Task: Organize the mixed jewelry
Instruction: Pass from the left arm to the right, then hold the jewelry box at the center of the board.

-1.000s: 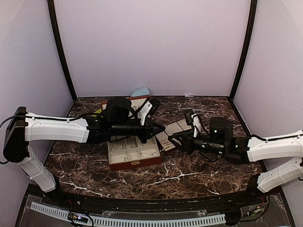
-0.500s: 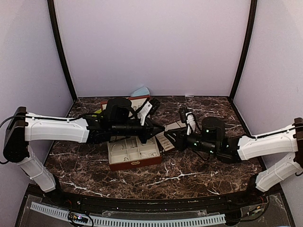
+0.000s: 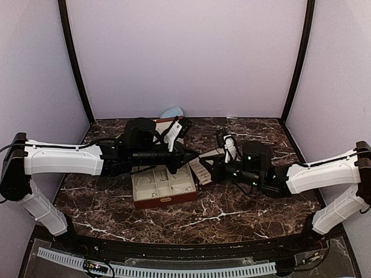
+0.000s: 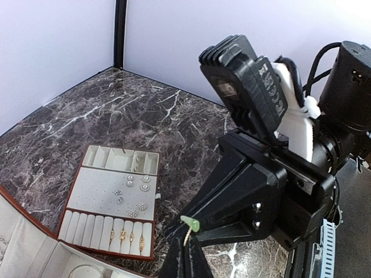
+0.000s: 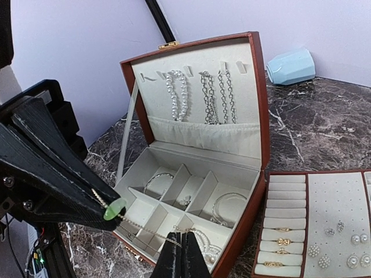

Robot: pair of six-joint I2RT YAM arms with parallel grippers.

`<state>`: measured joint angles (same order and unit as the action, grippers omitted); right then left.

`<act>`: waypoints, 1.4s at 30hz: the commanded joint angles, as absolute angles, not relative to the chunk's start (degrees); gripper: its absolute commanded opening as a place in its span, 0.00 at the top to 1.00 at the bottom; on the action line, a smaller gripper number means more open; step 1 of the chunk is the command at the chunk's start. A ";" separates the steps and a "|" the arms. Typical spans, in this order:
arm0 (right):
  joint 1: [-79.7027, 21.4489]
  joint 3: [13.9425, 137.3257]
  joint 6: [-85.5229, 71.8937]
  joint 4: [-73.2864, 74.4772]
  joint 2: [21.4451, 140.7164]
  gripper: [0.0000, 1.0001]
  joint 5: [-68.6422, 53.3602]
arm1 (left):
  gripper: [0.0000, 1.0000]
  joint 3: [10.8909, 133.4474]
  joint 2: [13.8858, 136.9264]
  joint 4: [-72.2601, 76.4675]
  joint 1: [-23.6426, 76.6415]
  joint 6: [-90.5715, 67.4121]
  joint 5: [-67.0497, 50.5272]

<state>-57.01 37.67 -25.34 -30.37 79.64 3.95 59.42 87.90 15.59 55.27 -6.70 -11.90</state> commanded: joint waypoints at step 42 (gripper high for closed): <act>-57.90 96.81 -12.79 3.21 102.07 1.00 9.23 | 0.33 34.53 75.35 22.09 37.44 9.06 7.72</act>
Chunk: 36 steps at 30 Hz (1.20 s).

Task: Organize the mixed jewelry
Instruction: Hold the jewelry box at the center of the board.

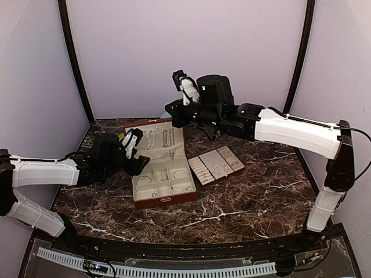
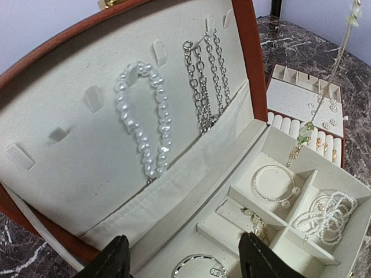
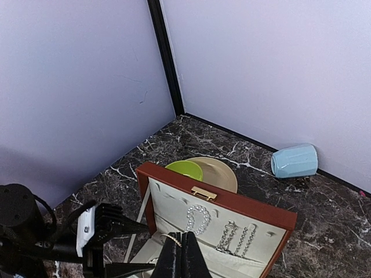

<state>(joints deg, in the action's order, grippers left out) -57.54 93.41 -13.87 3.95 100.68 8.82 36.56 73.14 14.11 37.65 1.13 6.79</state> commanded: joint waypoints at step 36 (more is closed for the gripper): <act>-57.74 105.93 -12.52 3.11 107.48 1.00 9.36 | 0.18 69.38 74.93 -19.86 15.57 1.35 -28.72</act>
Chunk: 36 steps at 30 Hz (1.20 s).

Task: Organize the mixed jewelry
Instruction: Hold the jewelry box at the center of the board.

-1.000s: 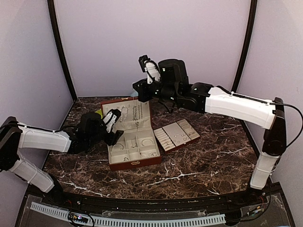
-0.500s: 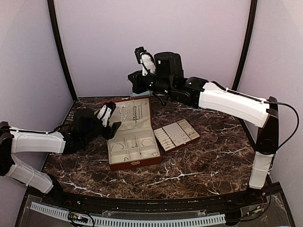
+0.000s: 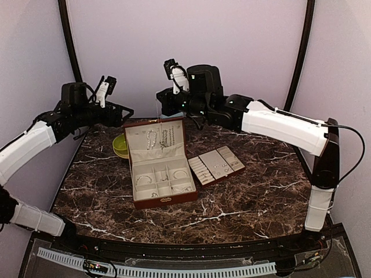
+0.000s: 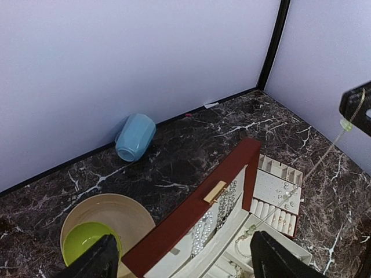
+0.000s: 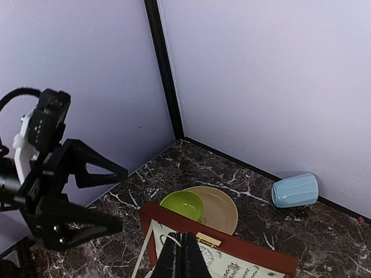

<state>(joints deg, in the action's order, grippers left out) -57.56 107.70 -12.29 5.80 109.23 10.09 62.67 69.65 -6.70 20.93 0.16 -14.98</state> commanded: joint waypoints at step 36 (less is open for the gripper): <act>-57.30 97.53 -15.69 -3.16 102.30 1.00 10.71 | 0.70 58.38 76.04 -12.60 10.19 9.41 -44.26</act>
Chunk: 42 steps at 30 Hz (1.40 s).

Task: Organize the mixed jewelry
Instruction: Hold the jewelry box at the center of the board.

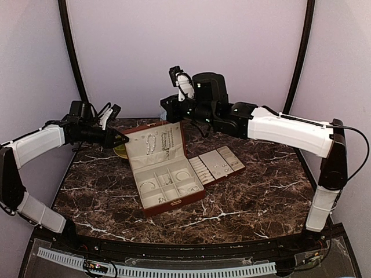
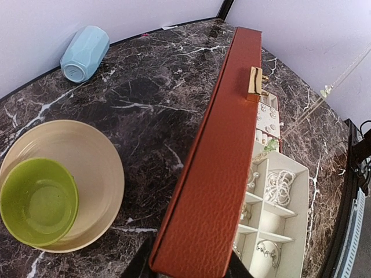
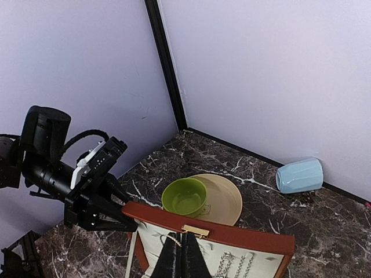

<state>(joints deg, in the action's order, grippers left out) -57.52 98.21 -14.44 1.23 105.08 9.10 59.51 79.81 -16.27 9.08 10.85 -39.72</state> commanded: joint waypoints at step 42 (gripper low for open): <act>-57.39 91.22 -16.47 -8.79 103.61 1.00 10.65 | 0.92 58.79 79.49 -12.17 15.91 3.53 -44.92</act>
<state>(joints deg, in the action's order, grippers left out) -57.43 92.38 -16.56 -6.15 104.29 10.35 57.23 79.57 -12.51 15.49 6.50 -38.98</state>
